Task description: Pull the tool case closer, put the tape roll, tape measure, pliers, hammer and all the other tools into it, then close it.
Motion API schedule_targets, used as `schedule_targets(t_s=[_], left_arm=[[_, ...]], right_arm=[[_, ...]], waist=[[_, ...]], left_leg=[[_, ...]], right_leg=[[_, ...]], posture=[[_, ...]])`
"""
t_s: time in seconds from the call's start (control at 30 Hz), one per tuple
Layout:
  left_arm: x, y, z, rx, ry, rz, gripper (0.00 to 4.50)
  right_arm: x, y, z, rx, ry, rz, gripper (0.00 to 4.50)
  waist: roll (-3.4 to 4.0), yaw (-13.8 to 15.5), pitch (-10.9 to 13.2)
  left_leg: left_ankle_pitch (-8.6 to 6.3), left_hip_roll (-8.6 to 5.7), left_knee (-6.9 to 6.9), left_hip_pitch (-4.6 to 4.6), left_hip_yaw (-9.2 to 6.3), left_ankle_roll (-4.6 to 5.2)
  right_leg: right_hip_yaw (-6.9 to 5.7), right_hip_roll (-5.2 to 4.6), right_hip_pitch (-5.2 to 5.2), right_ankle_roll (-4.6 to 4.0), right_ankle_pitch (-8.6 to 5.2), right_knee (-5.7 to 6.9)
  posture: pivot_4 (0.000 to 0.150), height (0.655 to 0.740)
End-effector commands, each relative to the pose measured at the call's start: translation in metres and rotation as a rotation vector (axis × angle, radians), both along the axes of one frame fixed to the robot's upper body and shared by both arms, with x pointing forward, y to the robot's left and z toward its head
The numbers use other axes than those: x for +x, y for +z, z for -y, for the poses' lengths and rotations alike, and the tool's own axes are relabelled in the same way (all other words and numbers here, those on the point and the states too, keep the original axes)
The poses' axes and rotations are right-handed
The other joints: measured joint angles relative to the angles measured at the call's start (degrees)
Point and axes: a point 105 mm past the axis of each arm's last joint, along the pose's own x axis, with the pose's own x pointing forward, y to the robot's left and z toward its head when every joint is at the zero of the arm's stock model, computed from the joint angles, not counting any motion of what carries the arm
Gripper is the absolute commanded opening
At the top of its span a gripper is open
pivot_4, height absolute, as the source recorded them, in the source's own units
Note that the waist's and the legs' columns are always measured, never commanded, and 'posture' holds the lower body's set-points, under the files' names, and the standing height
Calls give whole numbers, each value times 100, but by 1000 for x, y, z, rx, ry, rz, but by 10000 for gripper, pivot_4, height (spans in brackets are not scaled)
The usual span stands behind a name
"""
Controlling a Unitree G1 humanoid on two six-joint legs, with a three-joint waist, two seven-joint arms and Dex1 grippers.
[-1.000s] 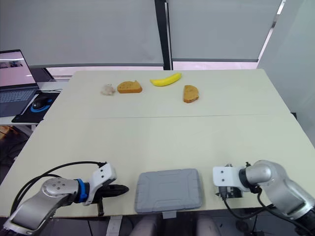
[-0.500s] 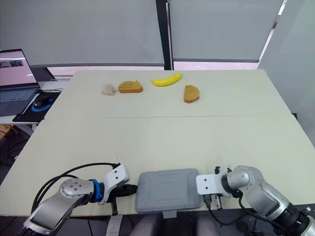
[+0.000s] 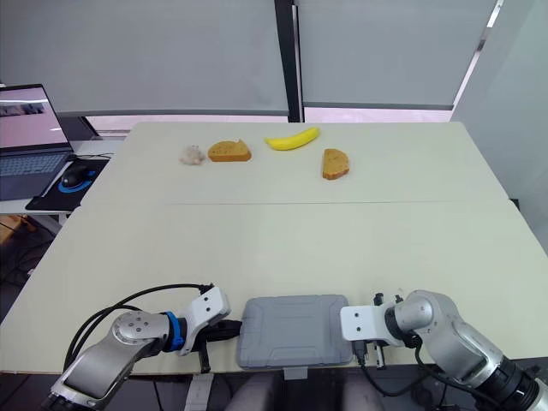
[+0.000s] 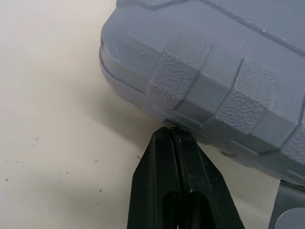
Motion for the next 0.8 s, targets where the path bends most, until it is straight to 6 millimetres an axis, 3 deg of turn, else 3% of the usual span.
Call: schedule_targets(t_s=[0.03,0.27,0.37,0.47,0.63,0.8], left_arm=[[-1,2,11,-26,-47,19,0],[-1,2,7,-15,-37,21,0],[-4,5,-15,29,-17,25,0],[4,20,-43,26,10,87,0],[10,58,-67,-34,-19,177,0],[7,75,-83,63,-59,193,0]], right_arm=[[-2,7,-12,36,46,19,207],[1,7,-6,21,23,24,207],[2,13,9,7,-22,31,207],[6,31,27,35,-50,84,207],[8,71,58,100,-65,175,207],[0,114,90,118,-88,113,207]], waist=[[0,-1,0],[0,-2,0],[0,-4,0],[0,1,0],[-1,14,1],[-2,2,3]], left_leg=[[0,0,0,0,1,0],[0,0,0,0,1,0],[0,0,0,0,1,0],[0,0,-2,-2,1,0],[0,2,-1,-1,0,0],[-1,2,-2,0,7,1]], right_leg=[[0,0,0,0,0,0],[1,0,1,0,0,0],[1,0,0,0,0,0],[1,-1,-2,0,0,-1],[-2,-2,2,0,0,-4],[1,-4,4,0,0,-7]], posture=[[1500,7400],[1500,7400],[1500,7400],[1500,7400],[1500,7400],[1500,7400]])
